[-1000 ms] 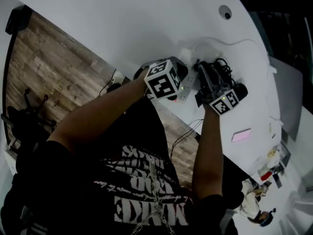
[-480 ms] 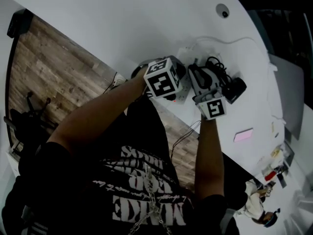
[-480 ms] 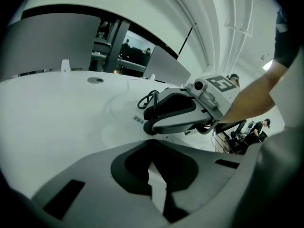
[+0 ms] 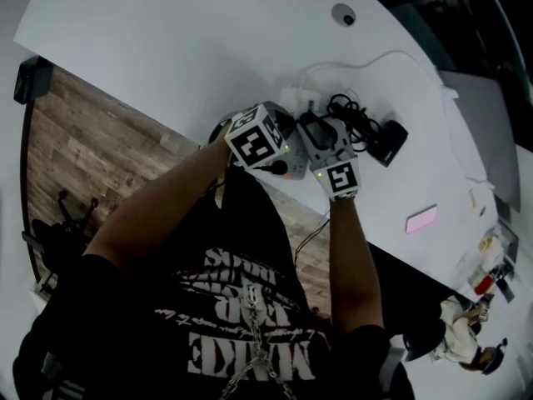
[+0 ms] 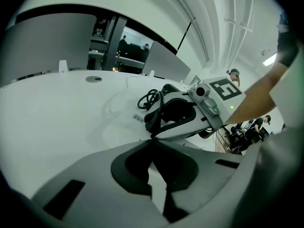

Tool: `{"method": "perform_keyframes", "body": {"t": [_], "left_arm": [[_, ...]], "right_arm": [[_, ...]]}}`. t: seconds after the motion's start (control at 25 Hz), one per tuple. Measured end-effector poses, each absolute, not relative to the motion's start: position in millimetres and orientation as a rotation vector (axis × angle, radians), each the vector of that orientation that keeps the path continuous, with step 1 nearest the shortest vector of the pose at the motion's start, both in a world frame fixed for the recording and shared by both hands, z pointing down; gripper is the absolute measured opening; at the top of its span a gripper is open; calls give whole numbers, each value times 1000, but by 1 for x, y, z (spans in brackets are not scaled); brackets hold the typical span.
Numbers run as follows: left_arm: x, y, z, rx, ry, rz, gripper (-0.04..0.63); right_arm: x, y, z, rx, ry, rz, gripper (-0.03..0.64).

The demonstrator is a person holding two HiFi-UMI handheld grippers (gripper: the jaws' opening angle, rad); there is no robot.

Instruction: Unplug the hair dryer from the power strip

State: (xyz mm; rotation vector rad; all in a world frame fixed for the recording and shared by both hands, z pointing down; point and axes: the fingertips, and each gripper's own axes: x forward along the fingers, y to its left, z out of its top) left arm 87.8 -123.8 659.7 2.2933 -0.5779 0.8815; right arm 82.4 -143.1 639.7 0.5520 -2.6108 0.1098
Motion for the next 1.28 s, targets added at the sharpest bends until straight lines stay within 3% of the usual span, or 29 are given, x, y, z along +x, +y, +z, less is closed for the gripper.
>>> {"method": "perform_keyframes", "body": {"t": [0.2,0.28,0.6,0.88,1.0,1.2,1.28], "left_arm": [[87,-121,663,2282,-590,875,21],[85,-120,663,2272,-597,870,21],[84,-128,661,2274,-638,879,21],[83,-122,660,2269,-612,897,21],[74,-129,626,2360,-720,746,21],[34,-141,522,2623,-1095,457,21],[11,-140,476,2685,-1263,329,21]], "right_arm": [[80,-150,616,691,-2723,325,156],[79,-151,620,724,-2713,306,97],[75,-150,630,727,-2632,97,101],[82,-142,640,778,-2554,312,119],[99,-131,627,857,-2524,380,153],[137,-114,547,1146,-2572,336,153],[152,-107,507,1306,-2580,300,122]]}}
